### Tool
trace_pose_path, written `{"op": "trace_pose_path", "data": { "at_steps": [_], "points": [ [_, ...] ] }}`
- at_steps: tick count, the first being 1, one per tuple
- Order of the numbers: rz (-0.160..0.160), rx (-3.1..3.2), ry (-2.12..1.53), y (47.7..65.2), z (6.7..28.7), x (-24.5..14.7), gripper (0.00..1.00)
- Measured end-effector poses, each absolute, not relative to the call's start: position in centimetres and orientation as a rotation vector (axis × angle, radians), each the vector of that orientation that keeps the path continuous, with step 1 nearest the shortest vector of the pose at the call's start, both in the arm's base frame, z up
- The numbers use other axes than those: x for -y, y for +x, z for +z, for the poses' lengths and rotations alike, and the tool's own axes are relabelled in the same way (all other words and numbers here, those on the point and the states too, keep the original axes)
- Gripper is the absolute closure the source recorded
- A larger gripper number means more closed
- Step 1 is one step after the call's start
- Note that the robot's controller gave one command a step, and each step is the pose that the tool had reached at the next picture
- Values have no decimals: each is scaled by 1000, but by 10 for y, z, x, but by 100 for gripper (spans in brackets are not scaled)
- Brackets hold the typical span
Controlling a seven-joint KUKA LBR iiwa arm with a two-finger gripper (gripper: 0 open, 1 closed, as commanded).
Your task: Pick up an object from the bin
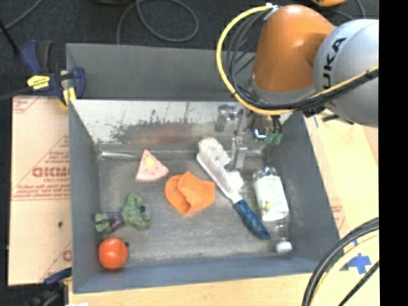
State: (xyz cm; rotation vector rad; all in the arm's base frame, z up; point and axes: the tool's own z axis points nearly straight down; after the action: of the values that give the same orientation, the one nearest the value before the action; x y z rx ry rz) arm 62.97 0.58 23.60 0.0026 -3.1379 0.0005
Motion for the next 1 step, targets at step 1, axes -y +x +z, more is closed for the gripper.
{"op": "trace_pose_path", "data": {
  "at_steps": [1],
  "points": [
    [0,3146,3,631,241,-6,0]
  ]
}}
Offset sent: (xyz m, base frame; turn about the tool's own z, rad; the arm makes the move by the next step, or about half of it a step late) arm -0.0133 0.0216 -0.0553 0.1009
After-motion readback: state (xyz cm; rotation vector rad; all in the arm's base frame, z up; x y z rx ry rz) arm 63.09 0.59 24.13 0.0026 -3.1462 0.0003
